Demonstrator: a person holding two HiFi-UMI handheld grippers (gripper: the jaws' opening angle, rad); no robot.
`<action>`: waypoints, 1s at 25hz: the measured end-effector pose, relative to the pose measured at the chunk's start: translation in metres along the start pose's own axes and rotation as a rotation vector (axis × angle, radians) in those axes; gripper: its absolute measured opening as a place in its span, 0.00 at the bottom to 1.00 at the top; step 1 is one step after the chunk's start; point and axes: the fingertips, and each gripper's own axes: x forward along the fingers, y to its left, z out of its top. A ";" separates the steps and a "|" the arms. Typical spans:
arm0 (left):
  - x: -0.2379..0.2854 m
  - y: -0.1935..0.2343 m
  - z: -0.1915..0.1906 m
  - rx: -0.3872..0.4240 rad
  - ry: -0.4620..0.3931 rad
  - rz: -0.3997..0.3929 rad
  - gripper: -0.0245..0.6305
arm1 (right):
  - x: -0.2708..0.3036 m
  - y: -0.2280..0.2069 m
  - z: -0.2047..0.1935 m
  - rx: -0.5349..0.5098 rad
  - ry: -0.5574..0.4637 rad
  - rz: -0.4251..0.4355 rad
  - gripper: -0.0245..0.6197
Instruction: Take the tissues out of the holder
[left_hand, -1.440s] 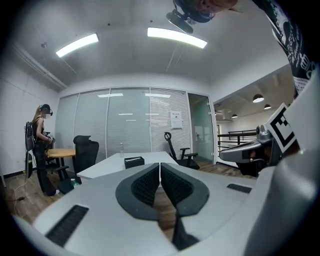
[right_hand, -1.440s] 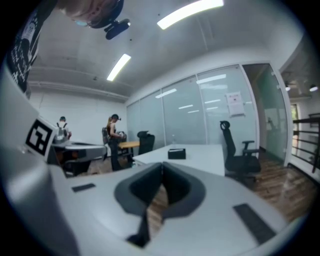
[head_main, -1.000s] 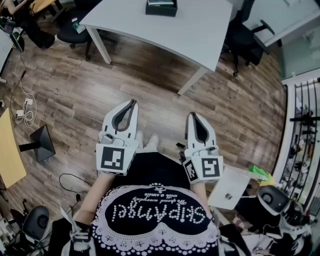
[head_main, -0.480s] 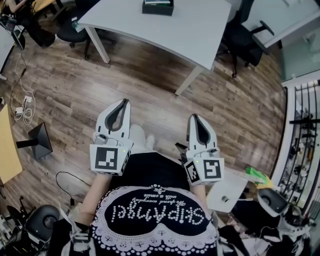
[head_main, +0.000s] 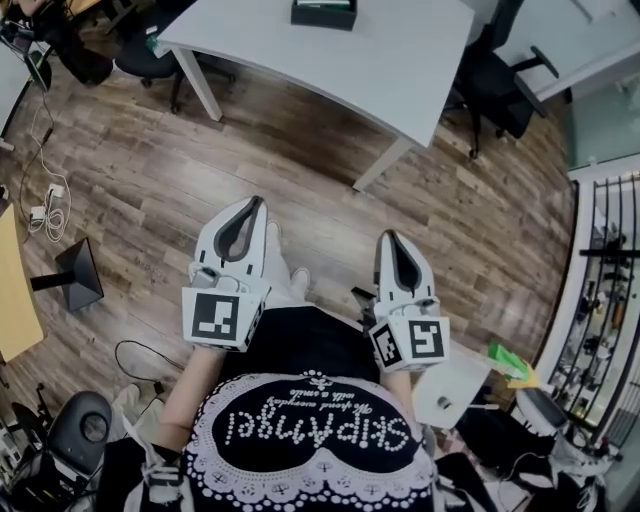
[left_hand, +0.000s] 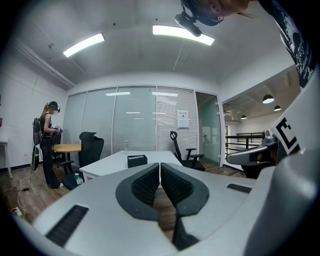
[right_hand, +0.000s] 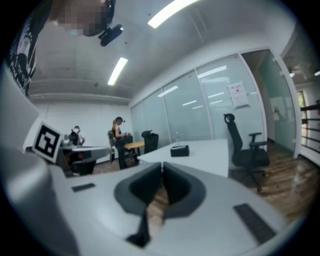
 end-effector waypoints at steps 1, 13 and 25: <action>0.004 0.003 -0.001 -0.002 0.004 0.001 0.08 | 0.006 0.000 0.001 0.002 0.005 0.003 0.09; 0.072 0.073 0.025 -0.011 -0.005 -0.038 0.08 | 0.104 0.011 0.030 0.010 0.007 -0.003 0.09; 0.111 0.150 0.037 -0.001 -0.015 -0.083 0.08 | 0.177 0.031 0.047 0.006 -0.012 -0.065 0.09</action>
